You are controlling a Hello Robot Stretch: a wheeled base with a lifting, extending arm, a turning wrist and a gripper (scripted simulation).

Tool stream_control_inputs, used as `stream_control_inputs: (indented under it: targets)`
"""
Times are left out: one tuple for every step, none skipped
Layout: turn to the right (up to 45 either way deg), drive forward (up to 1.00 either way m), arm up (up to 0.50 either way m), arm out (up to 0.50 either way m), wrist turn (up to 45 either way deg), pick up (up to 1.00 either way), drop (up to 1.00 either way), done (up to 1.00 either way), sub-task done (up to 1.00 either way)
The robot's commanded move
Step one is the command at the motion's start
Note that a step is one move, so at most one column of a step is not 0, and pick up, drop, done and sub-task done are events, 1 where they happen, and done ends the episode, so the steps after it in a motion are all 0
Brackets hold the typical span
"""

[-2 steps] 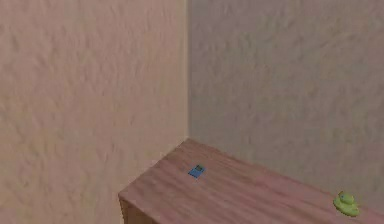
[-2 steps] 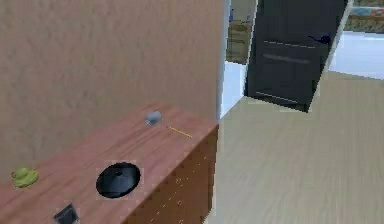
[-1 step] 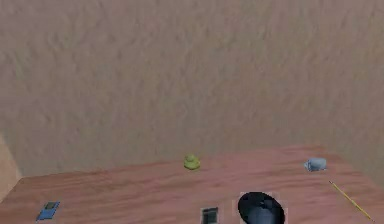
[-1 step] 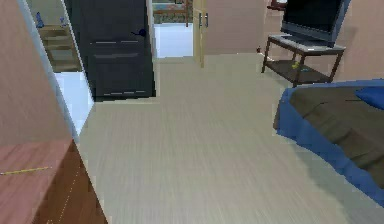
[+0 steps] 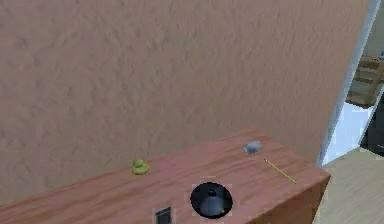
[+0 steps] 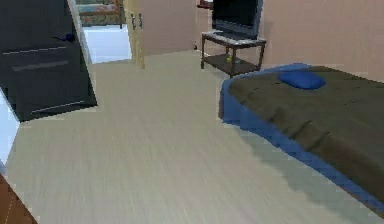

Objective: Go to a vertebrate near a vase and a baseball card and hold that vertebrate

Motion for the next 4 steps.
stream_control_inputs:
  targets:
    - [0.0,0.10,0.00,0.00,0.0,0.00,0.00,0.00,0.00]
    - [-45.0,0.00,0.00,0.00,0.0,0.00,0.00,0.00,0.00]
    - [-45.0,0.00,0.00,0.00,0.0,0.00,0.00,0.00,0.00]
    - [-18.0,0.00,0.00,0.00,0.0,0.00,0.00,0.00,0.00]
